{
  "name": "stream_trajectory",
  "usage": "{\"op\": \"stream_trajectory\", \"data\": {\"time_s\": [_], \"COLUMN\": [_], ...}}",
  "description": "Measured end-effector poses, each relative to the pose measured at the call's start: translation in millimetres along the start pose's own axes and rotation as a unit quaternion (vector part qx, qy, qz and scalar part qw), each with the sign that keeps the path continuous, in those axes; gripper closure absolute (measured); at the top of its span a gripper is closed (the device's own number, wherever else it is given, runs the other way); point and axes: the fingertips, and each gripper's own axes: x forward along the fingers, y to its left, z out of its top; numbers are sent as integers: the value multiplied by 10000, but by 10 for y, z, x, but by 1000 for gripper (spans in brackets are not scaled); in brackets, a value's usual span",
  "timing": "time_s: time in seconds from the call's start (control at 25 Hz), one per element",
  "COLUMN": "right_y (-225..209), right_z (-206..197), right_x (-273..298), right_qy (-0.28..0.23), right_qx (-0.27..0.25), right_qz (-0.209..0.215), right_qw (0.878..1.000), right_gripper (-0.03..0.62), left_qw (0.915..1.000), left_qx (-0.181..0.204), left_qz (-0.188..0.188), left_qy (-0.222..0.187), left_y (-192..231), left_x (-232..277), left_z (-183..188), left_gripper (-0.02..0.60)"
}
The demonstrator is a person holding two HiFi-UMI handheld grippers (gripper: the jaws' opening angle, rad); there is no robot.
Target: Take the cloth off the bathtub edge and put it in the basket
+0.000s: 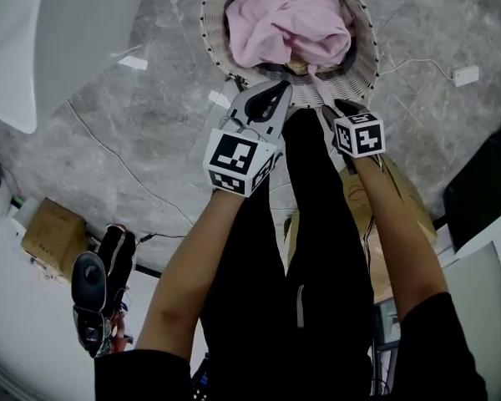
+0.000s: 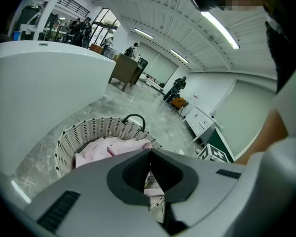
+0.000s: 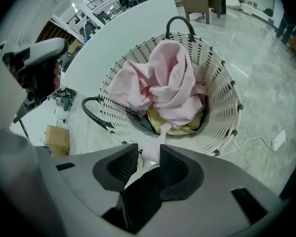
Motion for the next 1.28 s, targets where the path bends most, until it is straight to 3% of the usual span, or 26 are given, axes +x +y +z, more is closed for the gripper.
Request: {"op": "stream_trajectory", "data": {"time_s": [0.2,0.4,0.44,0.52,0.88,1.0,1.04,1.16,1.28], "right_y": [-82,-68,-52,-31,-42,-28,-31,-12,-25], "right_z": [-9,-2,10,30,31,15,16,7,34], "right_x": [4,-2,-4,4,121,97,84,81,84], "right_qy": [33,35,12,-40,144,134,130,127,28], "right_qx": [-112,-261,-267,-218,-88,-145,-249,-466,-293], "right_qz": [-180,-68,-32,14,109,103,41,-71,-93], "right_qw": [9998,9996,9996,9998,9998,9998,9996,9988,9995], "right_gripper": [521,528,509,399,391,433,541,543,550], "left_qw": [10000,9999,9999,9999,9998,9998,9997,9996,9997], "left_qx": [-30,-49,-56,-54,-28,78,120,196,184], "left_qz": [-52,-57,-52,-64,-165,-152,-150,-134,-105], "left_qy": [22,116,122,132,81,107,117,134,124], "left_y": [-30,-37,-39,-54,-95,-102,-107,-108,-85], "left_x": [55,90,91,91,103,107,108,96,78], "left_z": [-15,-102,-110,-116,-109,-121,-124,-127,-128], "left_gripper": [566,566,566,566,566,566,566,566,566]}}
